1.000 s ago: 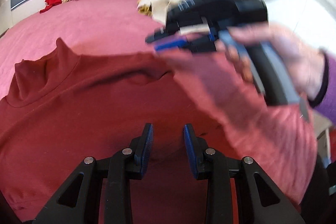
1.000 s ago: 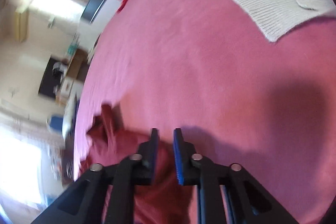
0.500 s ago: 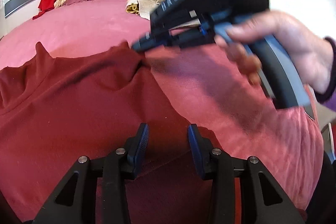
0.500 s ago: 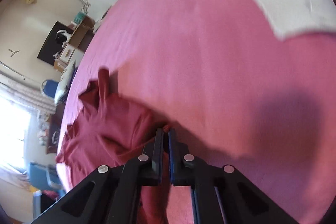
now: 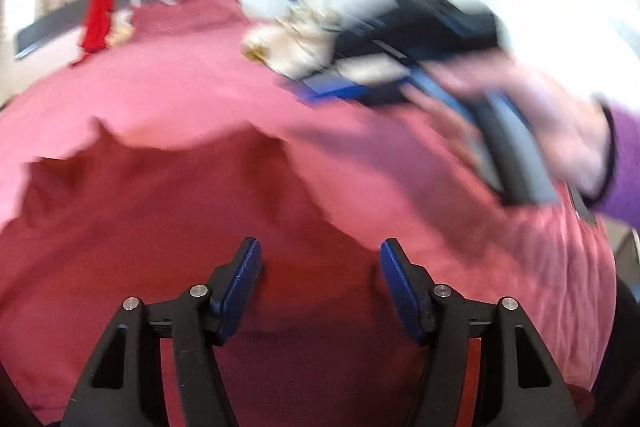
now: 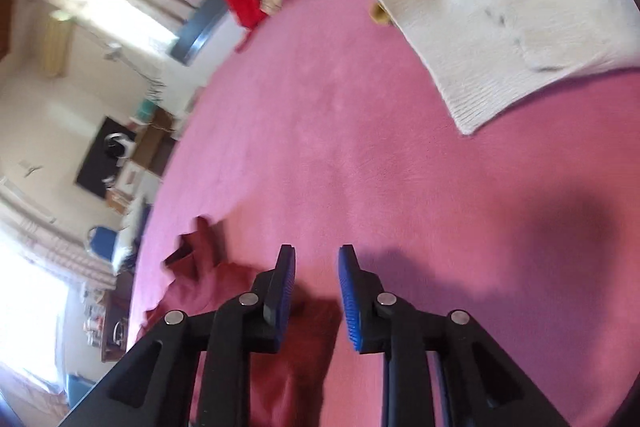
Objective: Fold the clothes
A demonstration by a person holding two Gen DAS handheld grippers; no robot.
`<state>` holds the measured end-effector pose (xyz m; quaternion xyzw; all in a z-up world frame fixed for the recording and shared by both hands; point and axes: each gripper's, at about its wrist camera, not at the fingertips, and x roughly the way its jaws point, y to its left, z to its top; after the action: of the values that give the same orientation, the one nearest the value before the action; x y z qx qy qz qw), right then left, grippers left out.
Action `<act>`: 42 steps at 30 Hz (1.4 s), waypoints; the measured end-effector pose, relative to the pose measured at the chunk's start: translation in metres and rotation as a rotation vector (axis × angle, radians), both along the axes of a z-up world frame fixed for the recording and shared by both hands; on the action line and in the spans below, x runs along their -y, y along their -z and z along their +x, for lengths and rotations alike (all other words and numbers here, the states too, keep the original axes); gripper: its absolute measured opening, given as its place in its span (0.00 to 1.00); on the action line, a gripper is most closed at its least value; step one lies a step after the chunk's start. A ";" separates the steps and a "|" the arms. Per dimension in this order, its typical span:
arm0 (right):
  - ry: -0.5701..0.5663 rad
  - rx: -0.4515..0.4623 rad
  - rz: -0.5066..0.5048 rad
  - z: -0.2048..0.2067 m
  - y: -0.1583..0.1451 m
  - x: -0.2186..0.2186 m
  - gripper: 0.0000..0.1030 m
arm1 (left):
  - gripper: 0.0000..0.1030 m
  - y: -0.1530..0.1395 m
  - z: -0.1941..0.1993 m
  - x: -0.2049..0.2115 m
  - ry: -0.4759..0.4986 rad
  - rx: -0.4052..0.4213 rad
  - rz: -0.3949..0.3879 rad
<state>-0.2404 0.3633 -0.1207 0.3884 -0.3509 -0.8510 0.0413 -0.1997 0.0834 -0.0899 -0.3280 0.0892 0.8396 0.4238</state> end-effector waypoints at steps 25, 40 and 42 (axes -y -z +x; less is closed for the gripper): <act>-0.113 0.083 -0.111 0.121 0.024 0.050 0.28 | 0.62 0.005 -0.059 0.179 -0.436 0.046 0.044; 0.532 -0.168 -0.518 0.170 0.074 0.019 0.16 | 0.62 0.025 -0.075 0.215 -0.642 0.119 0.091; 0.526 -0.130 -0.512 0.171 0.077 0.019 0.13 | 0.62 0.025 -0.069 0.214 -0.639 0.105 0.060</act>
<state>-0.0695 0.3440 -0.1977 0.2073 -0.6370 -0.7400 -0.0607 -0.2692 -0.1302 -0.1145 -0.3698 -0.0650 0.9142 0.1525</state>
